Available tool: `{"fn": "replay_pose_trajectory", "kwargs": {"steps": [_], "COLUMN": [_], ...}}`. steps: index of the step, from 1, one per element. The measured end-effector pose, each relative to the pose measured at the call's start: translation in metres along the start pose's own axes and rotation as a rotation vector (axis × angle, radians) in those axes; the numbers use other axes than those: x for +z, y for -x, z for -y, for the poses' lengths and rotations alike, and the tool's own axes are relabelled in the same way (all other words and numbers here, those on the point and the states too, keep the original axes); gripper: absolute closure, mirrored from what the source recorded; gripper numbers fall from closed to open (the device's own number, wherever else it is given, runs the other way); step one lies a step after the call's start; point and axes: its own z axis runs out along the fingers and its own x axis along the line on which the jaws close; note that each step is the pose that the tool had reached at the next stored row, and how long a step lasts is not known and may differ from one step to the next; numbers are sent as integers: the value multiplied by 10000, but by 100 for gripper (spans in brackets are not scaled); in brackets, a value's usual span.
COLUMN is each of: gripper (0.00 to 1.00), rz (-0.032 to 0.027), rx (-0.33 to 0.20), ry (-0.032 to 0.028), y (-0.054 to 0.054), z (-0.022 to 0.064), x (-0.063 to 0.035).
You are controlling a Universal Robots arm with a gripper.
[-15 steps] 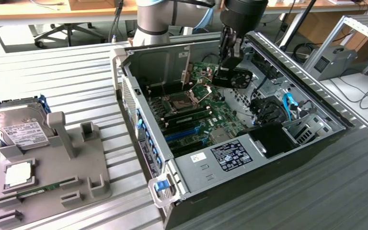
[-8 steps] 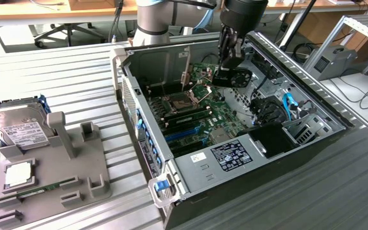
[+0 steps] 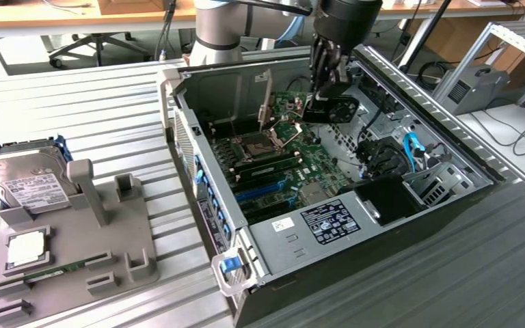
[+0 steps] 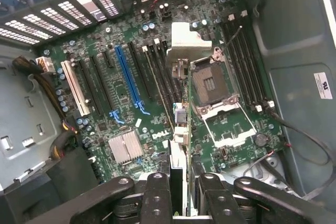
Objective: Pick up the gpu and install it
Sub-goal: 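Insert the gpu into the slot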
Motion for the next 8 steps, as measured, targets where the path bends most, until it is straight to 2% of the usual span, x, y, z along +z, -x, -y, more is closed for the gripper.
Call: {"fn": "replay_pose_trajectory", "kwargs": {"steps": [8], "gripper": [74], "rz": [7], "rx": [-675], "ry": [15], "y": [0], "z": [0], "x": [1]}}
